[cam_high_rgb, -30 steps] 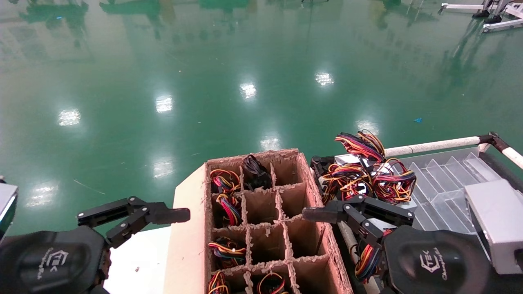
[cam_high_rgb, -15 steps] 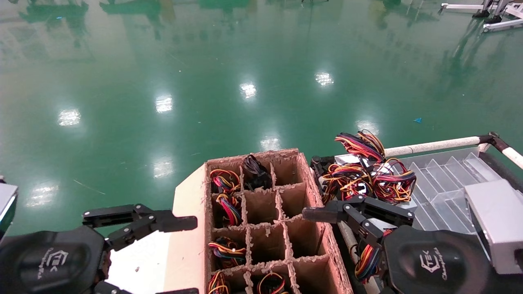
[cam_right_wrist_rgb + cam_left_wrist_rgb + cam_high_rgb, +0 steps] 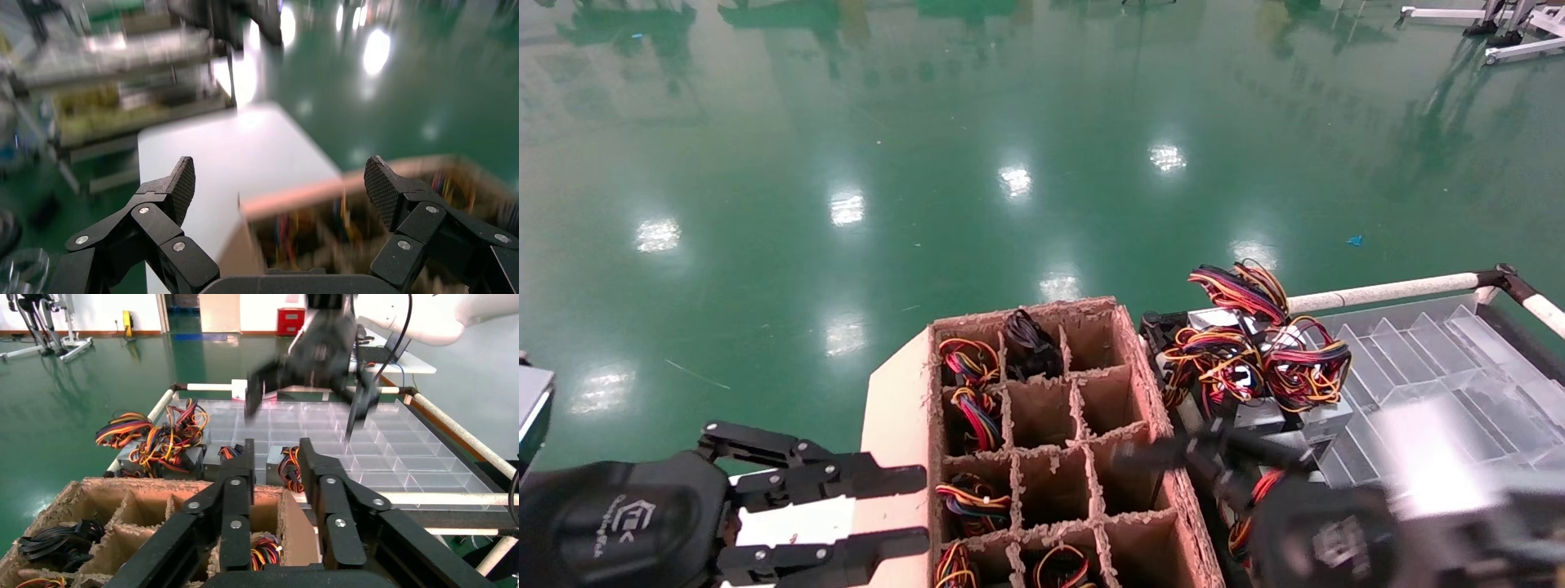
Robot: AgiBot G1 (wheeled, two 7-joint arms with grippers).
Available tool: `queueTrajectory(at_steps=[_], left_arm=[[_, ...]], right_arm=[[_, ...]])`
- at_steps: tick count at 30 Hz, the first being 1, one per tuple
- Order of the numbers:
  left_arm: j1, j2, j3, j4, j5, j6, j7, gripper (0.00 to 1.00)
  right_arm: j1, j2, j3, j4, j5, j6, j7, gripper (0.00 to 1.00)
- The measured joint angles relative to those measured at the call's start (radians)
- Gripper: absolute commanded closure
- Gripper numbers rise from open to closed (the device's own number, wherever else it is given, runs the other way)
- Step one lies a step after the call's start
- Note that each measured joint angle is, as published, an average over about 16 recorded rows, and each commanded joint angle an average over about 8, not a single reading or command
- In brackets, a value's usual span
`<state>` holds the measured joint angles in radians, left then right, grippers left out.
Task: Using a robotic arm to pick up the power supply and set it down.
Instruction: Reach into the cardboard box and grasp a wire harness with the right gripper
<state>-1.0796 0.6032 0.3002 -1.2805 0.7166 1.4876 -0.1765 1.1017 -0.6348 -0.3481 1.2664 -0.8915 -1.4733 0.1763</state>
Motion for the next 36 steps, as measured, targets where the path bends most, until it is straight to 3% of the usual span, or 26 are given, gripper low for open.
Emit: queueTrajectory(at_steps=[15,17,24,31,36], left_arm=[[0.000,0.000,0.001,0.000,0.000,0.000,0.000,1.00],[0.000,0.000,0.001,0.000,-0.001,0.000,0.000,1.00],[0.000,0.000,0.001,0.000,-0.001,0.000,0.001,1.00],[-0.001,-0.001,0.002,0.000,-0.001,0.000,0.001,1.00],[-0.001,-0.001,0.002,0.000,-0.001,0.000,0.001,1.00]], right_arm=[[0.137,-0.129,-0.159,-0.110,-0.309,-0.003,0.010,0.00],[0.157,-0.148,-0.173,-0.129,-0.336,-0.005,0.008,0.11],[0.211,-0.206,-0.208,-0.188,-0.399,-0.009,-0.008,0.74],[0.240,-0.242,-0.228,-0.224,-0.433,-0.010,-0.024,0.94],[0.252,-0.252,-0.240,-0.233,-0.456,-0.013,-0.028,1.00]])
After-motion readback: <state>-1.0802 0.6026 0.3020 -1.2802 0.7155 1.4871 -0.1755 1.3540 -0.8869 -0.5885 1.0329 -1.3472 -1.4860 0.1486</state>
